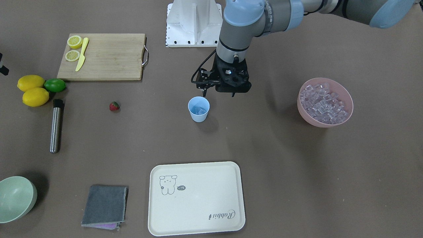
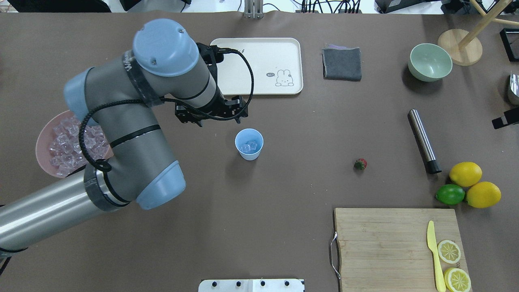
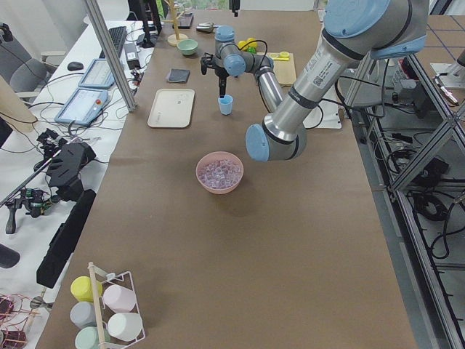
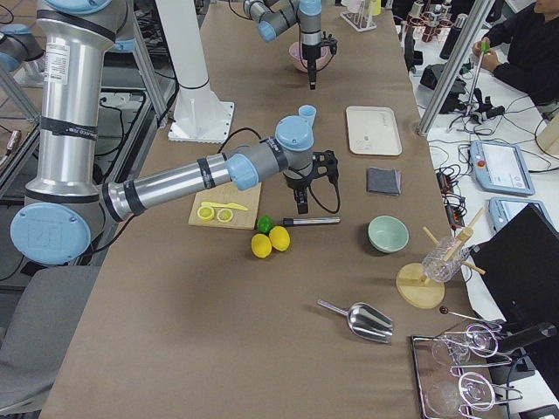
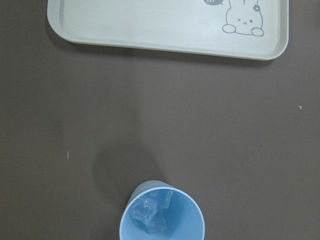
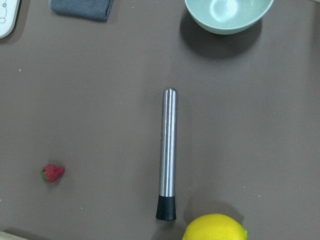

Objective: Mash ice and strawberries in cup
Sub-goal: 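Withdraw the left gripper toward the bowl while the right gripper reaches for the strawberry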

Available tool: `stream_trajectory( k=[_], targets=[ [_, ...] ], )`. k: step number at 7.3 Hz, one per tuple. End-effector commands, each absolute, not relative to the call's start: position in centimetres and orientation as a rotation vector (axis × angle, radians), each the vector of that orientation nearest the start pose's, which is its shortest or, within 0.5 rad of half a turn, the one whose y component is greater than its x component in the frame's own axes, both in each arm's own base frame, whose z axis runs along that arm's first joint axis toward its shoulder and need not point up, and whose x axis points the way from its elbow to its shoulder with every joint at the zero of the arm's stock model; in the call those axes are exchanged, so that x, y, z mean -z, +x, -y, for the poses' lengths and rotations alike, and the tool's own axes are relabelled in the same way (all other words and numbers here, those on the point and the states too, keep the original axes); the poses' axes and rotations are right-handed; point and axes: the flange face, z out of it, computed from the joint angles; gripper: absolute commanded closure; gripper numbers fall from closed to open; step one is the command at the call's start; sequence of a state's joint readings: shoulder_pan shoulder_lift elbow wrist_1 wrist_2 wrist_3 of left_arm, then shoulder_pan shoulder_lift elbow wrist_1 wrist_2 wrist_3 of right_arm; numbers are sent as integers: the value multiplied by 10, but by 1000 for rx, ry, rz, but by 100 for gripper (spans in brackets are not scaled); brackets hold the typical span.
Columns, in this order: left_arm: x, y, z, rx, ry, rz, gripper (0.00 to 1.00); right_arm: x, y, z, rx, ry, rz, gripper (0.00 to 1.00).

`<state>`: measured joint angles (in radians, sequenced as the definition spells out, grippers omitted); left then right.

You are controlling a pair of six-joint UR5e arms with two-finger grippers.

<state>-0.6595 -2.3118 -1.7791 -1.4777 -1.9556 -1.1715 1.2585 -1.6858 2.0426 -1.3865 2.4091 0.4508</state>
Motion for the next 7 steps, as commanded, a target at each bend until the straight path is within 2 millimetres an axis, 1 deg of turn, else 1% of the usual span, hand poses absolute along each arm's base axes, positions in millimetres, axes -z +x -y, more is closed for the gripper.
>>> stream_trajectory(
  k=[1, 2, 3, 4, 5, 6, 7],
  targets=[
    [-188, 382, 483, -4, 174, -815, 3, -394, -157, 457, 11, 135, 952, 0],
    [-216, 354, 493, -48, 208, -776, 3, -371, -208, 456, -1, 131, 941, 0],
    [-243, 327, 484, -66, 215, -752, 3, -358, -259, 445, -21, 129, 910, 0],
    [-251, 315, 479, -61, 215, -748, 3, -361, -299, 425, -32, 112, 878, 0],
    [-253, 315, 479, -59, 210, -743, 3, -370, -325, 412, -9, 90, 851, 0],
    [-257, 309, 484, -42, 168, -735, 3, -384, -348, 403, 14, 87, 813, 1],
    [-253, 299, 487, -34, 123, -761, 3, -386, -364, 402, 26, 99, 795, 1]
  ],
)
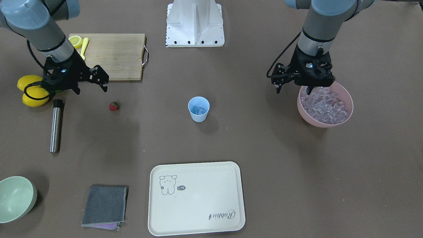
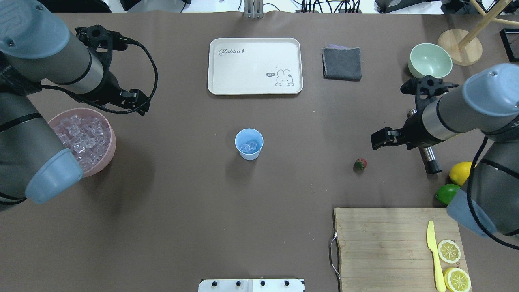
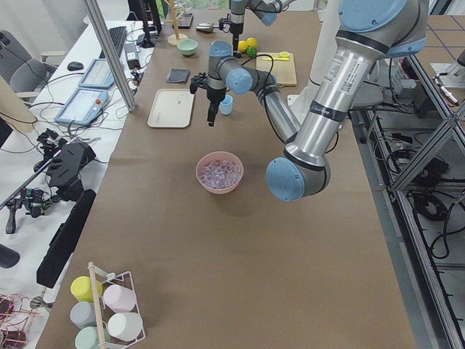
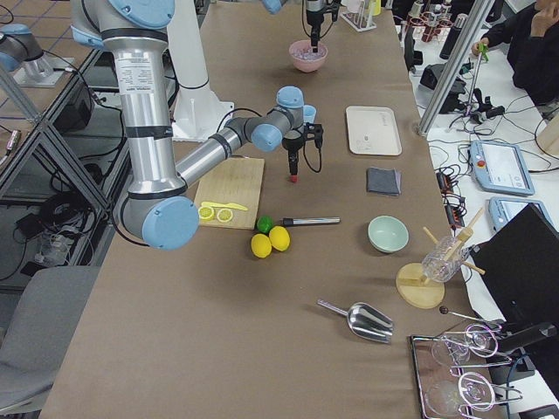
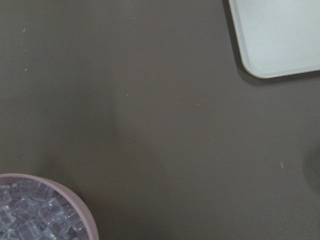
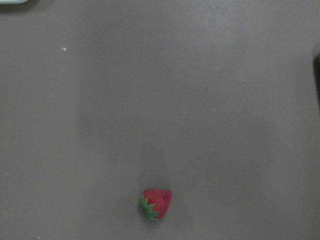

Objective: Mash ice and strawberries in cup
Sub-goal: 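Withdraw the left gripper toward the bowl while the right gripper reaches for the strawberry, then lower the right gripper onto the red strawberry and grasp it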

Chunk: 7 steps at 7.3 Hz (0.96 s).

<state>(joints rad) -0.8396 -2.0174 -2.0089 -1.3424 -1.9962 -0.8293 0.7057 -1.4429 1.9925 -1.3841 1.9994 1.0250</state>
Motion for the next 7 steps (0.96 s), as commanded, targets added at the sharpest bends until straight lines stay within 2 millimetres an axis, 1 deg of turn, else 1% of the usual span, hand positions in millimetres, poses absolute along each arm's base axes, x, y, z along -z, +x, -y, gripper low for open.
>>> stream_trajectory(
  k=[1, 2, 3, 6, 7],
  targets=[
    [-260, 294, 487, -23, 121, -752, 3, -388, -384, 399, 46, 92, 787, 2],
    [-259, 295, 488, -19, 118, -751, 3, -400, -402, 409, 43, 91, 753, 2],
    [-259, 295, 488, -16, 117, -751, 3, -402, -409, 410, 46, 89, 746, 7],
    [-261, 295, 488, -12, 116, -748, 3, -410, -418, 414, 57, 82, 731, 14],
    [-259, 294, 488, -12, 117, -751, 3, -410, -424, 418, 58, 81, 727, 15]
  ],
)
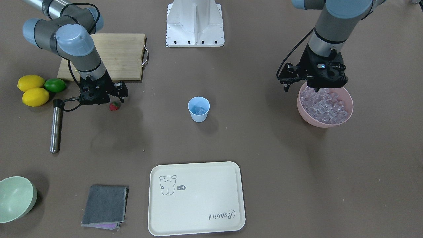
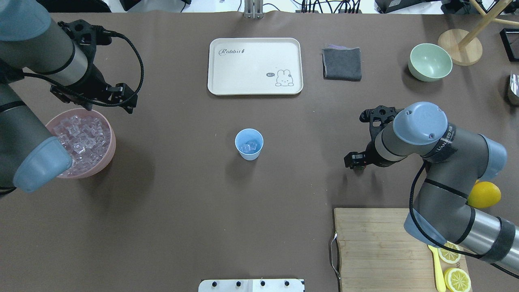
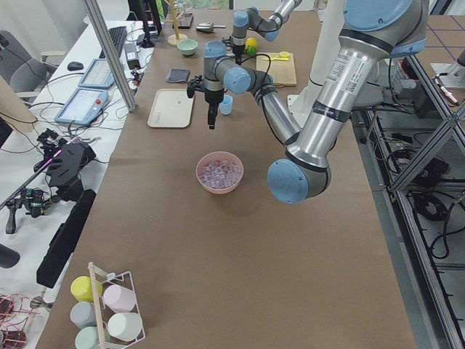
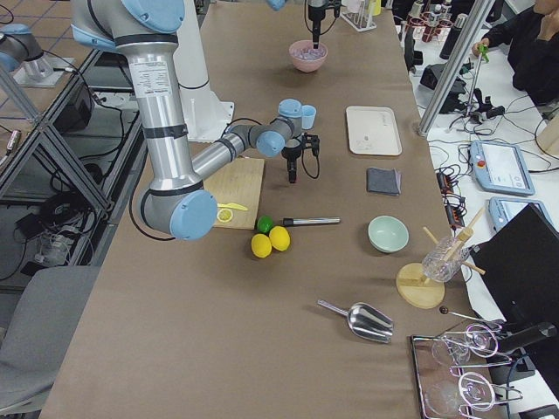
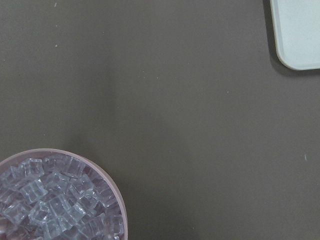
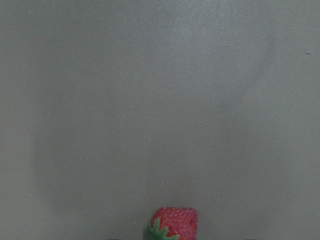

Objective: Mash ice and strawberries in cup
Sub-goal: 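Lower the right gripper onto the red strawberry and grasp it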

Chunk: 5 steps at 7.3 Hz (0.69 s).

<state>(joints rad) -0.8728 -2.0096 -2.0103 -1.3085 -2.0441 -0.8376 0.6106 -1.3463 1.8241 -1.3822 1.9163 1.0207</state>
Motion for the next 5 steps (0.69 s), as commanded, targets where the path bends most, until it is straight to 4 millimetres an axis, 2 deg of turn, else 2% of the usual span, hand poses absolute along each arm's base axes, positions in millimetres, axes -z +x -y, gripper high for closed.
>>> stream_trajectory(
  k=[1, 2, 3, 4, 5],
  targets=[
    [-259, 294, 488, -11, 116, -751, 3, -415, -427, 420, 54, 84, 715, 17],
    [-259, 294, 488, -10, 118, -750, 3, -414, -430, 423, 54, 89, 712, 19],
    [-259, 295, 488, -10, 118, -750, 3, -412, -431, 428, 49, 93, 712, 31],
    [-257, 295, 488, -11, 120, -752, 3, -407, -430, 428, 48, 97, 721, 58],
    [-256, 295, 489, -12, 122, -754, 3, -410, -430, 427, 49, 93, 716, 94]
  ],
)
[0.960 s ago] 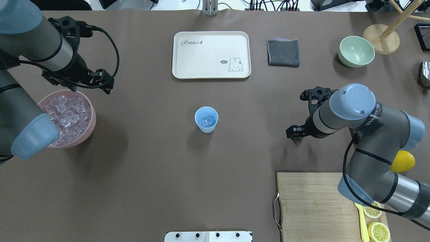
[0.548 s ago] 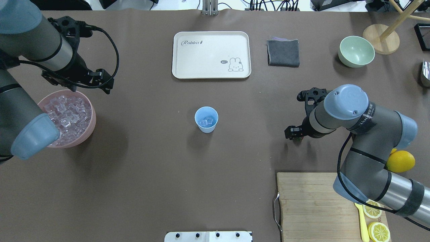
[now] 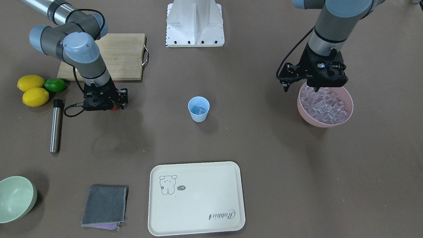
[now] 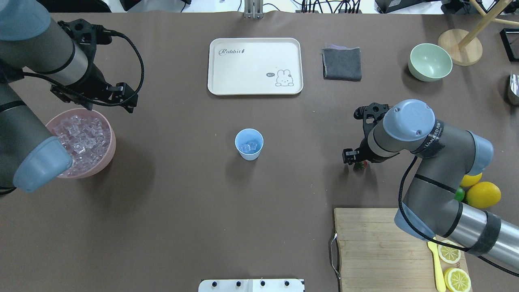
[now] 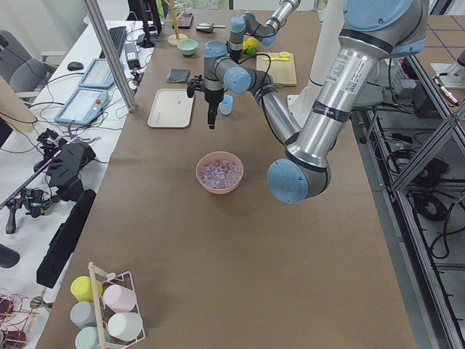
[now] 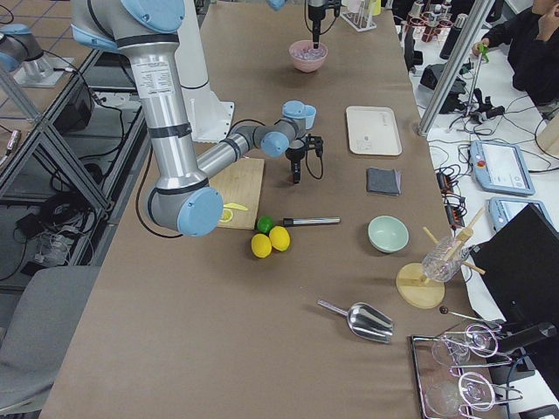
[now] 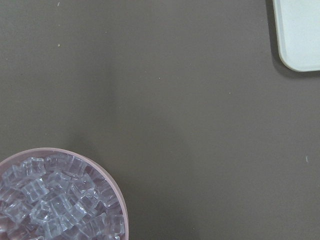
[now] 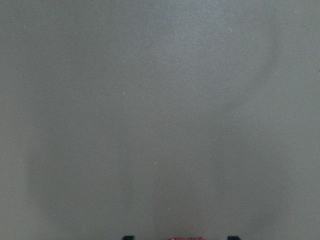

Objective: Mash ice and strawberries in cup
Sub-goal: 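Lower the right gripper onto the red strawberry and grasp it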

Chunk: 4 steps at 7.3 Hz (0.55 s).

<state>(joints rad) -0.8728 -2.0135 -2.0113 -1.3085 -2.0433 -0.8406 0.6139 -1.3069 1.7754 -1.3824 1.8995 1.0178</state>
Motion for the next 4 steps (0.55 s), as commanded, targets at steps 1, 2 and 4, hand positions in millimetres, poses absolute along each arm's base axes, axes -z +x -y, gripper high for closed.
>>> stream_trajectory(
  k=[1, 2, 4],
  targets=[
    [-255, 295, 489, -12, 123, -755, 3, -409, -427, 427, 49, 89, 721, 100],
    [-254, 295, 489, -11, 124, -756, 3, -405, -422, 431, 44, 88, 731, 100],
    [-253, 297, 489, 6, 116, -758, 3, -364, -389, 442, 35, 91, 824, 100]
  ],
)
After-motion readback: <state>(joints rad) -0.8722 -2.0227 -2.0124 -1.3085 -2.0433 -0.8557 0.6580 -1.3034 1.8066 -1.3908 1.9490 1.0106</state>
